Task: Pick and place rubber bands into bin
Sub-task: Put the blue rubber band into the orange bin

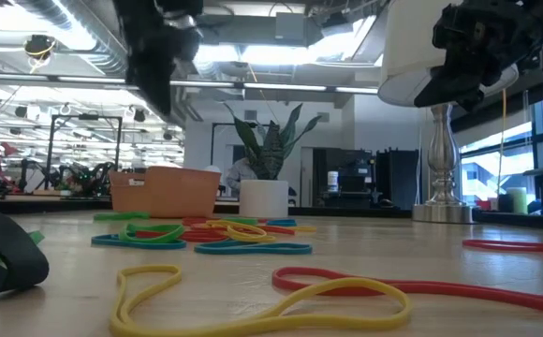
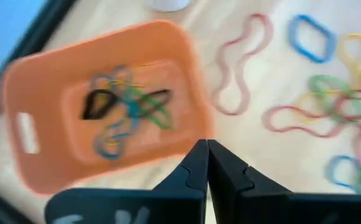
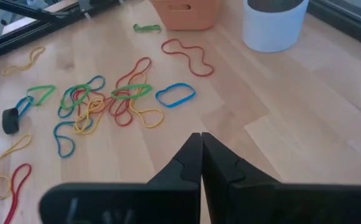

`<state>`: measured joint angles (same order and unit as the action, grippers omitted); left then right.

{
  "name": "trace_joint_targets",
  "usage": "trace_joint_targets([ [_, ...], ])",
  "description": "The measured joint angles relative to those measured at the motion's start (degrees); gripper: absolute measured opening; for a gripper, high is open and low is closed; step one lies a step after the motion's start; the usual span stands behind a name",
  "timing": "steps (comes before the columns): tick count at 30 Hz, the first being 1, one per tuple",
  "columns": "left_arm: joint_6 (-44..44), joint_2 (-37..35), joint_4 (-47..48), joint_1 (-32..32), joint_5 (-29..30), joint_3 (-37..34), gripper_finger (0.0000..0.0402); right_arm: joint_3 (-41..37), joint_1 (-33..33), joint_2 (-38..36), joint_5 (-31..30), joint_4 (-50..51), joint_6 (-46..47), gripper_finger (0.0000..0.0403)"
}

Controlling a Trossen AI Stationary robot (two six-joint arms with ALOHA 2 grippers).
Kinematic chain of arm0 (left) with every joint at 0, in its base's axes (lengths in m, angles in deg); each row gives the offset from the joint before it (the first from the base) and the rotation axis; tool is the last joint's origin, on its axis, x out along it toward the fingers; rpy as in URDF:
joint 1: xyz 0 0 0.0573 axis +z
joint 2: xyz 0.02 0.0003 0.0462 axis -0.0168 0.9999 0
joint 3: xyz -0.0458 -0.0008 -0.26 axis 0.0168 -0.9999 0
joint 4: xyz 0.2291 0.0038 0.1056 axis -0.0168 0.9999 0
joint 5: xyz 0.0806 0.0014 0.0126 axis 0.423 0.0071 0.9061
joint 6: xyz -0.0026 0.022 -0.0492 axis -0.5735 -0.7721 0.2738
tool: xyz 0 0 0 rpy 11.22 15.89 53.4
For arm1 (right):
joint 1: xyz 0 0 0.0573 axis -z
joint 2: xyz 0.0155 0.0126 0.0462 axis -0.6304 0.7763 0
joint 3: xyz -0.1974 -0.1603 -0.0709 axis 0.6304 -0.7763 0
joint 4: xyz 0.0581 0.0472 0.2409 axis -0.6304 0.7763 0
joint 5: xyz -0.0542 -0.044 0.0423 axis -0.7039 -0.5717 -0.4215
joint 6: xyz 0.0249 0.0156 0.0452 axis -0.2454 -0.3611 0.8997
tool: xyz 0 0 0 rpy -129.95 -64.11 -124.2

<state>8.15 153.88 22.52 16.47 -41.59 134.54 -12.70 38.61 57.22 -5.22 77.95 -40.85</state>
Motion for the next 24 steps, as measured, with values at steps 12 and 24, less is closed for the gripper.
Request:
trace_joint_targets([
  [12,24.7,3.9,-4.9,-26.9,-0.2,-1.2,0.0002,0.0,-0.9,0.0,1.1,-13.6,-7.1,0.0004],
  [24,35.3,4.7,-15.5,-40.8,3.1,-11.7,0.0002,1.2,-8.5,7.7,1.9,-28.7,-5.2,0.0001],
])
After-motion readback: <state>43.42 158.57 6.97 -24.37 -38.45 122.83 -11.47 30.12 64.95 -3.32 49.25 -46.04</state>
